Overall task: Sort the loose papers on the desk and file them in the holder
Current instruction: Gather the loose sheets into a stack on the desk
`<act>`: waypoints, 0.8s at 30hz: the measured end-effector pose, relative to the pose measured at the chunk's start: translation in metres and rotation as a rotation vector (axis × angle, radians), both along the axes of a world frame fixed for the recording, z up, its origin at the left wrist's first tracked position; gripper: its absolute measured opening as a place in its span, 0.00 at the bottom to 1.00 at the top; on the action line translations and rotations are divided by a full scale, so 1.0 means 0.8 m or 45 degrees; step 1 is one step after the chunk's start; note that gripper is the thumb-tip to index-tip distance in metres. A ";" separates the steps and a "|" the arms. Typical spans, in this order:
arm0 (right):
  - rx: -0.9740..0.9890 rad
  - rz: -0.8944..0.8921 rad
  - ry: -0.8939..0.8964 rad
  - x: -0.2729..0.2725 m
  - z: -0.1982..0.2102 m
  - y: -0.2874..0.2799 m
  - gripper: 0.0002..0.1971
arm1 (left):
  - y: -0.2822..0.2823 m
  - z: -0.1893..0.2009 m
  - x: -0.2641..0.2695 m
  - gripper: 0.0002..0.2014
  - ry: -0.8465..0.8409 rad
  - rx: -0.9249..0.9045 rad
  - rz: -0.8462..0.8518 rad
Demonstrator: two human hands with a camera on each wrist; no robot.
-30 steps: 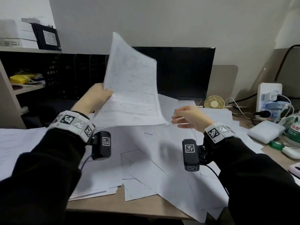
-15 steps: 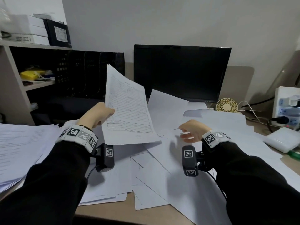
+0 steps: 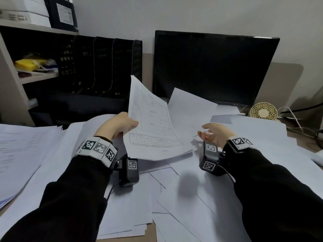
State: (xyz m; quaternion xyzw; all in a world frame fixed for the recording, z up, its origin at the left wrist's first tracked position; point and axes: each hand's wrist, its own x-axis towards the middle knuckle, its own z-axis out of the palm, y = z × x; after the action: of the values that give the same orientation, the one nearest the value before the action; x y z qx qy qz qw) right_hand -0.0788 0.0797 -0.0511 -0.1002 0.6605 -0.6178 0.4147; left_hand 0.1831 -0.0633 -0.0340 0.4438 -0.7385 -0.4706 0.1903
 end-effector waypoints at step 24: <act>-0.592 0.046 1.155 0.047 0.077 -0.008 0.02 | 0.018 0.004 -0.017 0.15 0.031 0.065 -0.135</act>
State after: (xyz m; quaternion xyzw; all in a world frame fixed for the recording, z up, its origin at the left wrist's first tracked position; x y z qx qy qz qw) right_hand -0.0414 0.0735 0.0104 -0.4594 0.6172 -0.6356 0.0634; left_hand 0.1698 -0.0492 -0.0308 0.4028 -0.7464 -0.5041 0.1628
